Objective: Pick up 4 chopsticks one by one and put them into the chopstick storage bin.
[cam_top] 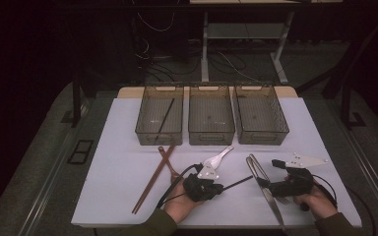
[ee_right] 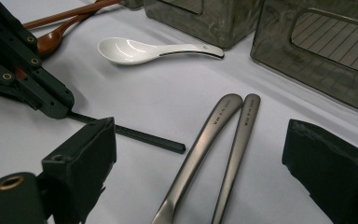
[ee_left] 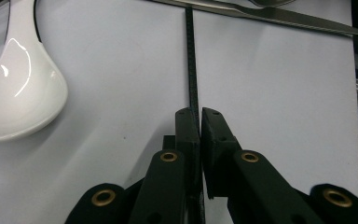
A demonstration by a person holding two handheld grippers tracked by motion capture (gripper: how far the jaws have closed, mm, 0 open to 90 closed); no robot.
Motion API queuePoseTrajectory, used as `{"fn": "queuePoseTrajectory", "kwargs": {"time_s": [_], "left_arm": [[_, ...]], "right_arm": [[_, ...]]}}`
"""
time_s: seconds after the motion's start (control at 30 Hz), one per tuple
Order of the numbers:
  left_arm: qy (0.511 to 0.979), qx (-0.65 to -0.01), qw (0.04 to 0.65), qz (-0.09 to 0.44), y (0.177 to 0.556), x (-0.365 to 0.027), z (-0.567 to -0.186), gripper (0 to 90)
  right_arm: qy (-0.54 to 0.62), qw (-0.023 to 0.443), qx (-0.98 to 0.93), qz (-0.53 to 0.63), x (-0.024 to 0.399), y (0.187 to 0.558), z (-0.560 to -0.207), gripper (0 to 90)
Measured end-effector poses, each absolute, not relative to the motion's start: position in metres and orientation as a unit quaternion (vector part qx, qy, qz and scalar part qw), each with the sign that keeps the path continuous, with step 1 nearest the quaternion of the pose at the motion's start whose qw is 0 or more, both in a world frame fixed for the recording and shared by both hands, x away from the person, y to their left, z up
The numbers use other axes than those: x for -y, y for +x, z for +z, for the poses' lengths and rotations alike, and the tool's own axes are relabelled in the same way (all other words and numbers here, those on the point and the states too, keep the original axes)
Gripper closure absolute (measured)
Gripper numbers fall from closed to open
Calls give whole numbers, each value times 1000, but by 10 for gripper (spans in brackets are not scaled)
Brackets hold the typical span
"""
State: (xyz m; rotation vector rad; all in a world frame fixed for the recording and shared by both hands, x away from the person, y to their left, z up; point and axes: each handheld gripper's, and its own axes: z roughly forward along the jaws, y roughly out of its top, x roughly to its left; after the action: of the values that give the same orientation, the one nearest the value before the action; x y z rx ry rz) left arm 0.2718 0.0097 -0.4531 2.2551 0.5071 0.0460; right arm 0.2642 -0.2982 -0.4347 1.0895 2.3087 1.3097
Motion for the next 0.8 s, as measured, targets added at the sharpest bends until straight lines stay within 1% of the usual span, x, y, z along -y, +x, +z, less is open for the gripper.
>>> {"fn": "queuePoseTrajectory", "kwargs": {"time_s": [0.37, 0.8], "left_arm": [[882, -212, 420, 3, 275, -16, -448, 850], [878, -204, 432, -15, 277, -25, -438, 850]], "right_arm": [[376, 135, -797, 452, 299, 264, -435, 98], [376, 136, -798, 451, 299, 264, -435, 98]]}}
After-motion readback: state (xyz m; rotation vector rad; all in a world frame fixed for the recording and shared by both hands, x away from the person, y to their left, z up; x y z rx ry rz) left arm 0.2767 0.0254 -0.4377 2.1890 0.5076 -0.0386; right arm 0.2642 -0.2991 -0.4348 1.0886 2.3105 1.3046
